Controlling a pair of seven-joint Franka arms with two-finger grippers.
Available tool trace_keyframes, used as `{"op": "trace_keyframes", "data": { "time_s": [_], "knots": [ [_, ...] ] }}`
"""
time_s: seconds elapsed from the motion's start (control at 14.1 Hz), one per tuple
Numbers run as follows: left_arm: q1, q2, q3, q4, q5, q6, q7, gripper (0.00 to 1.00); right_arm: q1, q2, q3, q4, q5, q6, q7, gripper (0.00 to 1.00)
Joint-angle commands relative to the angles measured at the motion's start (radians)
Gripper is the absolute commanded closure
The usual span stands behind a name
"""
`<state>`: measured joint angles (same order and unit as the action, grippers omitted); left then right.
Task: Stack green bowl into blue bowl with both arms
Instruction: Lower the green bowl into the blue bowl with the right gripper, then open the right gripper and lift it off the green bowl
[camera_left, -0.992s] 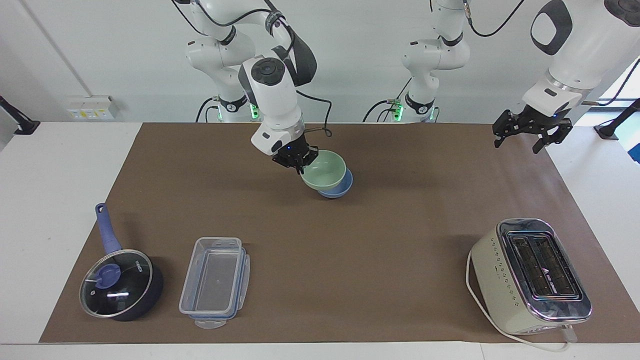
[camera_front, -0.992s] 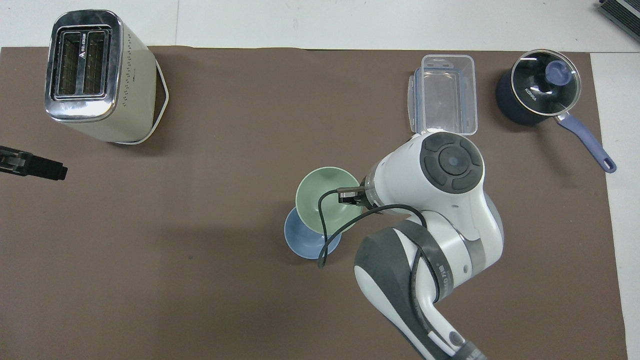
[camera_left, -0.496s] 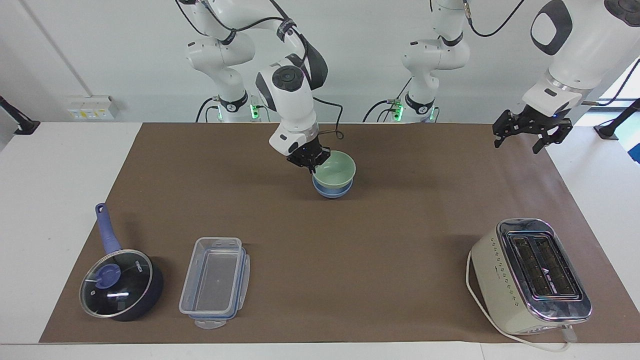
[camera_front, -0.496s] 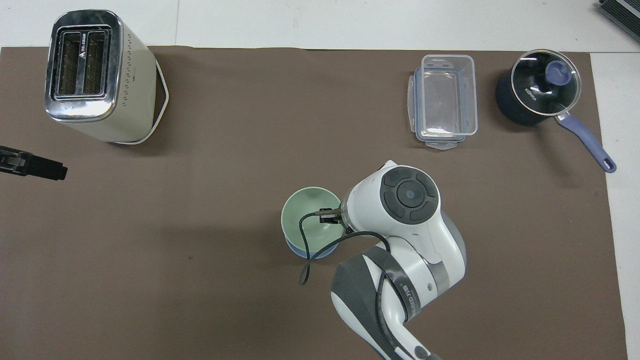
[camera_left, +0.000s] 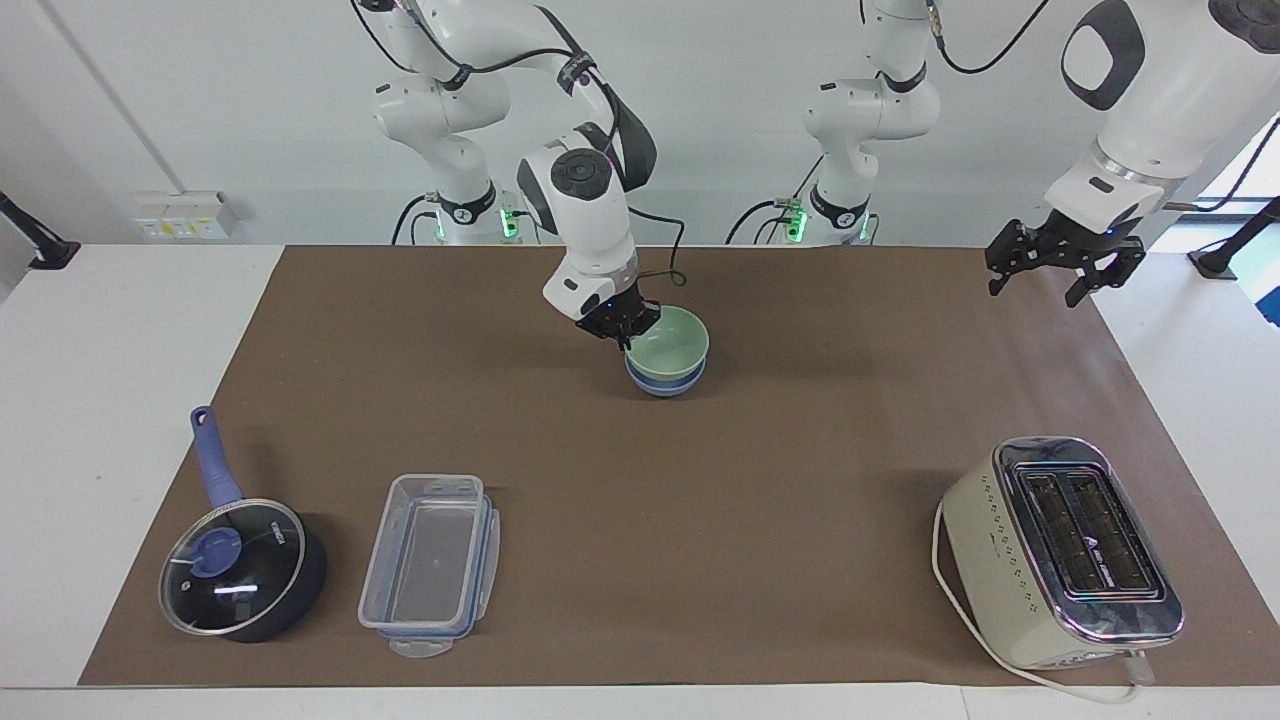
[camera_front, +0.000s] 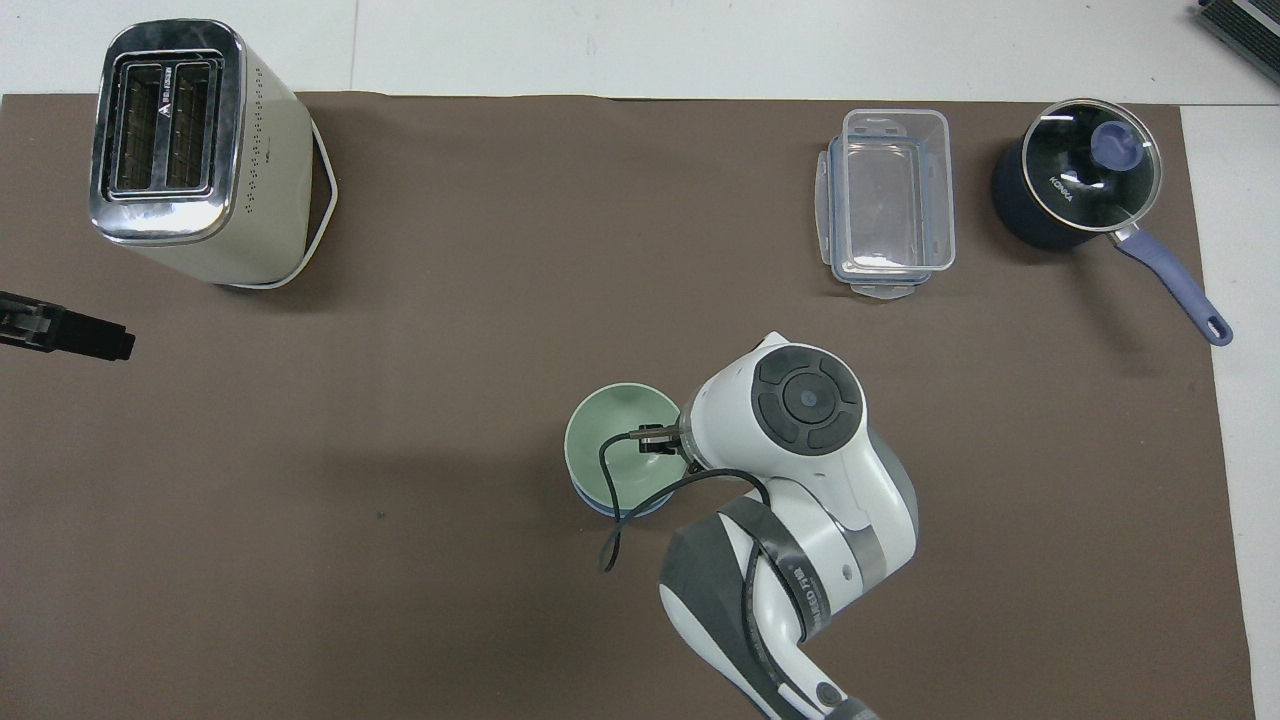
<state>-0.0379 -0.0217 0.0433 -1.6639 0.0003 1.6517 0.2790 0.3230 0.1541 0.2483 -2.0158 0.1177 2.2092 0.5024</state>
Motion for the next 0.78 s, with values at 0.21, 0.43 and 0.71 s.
{"op": "trace_keyframes", "data": {
  "time_s": [0.21, 0.43, 0.71],
  "knots": [
    [0.009, -0.021, -0.005, -0.023, 0.006, 0.003, 0.006, 0.00, 0.021, 0.027, 0.000, -0.009, 0.022, 0.041, 0.016, 1.00],
    [0.009, -0.021, -0.005, -0.023, 0.006, 0.003, 0.006, 0.00, 0.021, 0.021, 0.000, -0.024, 0.022, 0.037, 0.009, 1.00],
    [0.009, -0.021, -0.005, -0.023, 0.006, 0.003, 0.006, 0.00, 0.021, 0.009, 0.000, -0.052, 0.022, 0.038, 0.002, 1.00]
  ]
}}
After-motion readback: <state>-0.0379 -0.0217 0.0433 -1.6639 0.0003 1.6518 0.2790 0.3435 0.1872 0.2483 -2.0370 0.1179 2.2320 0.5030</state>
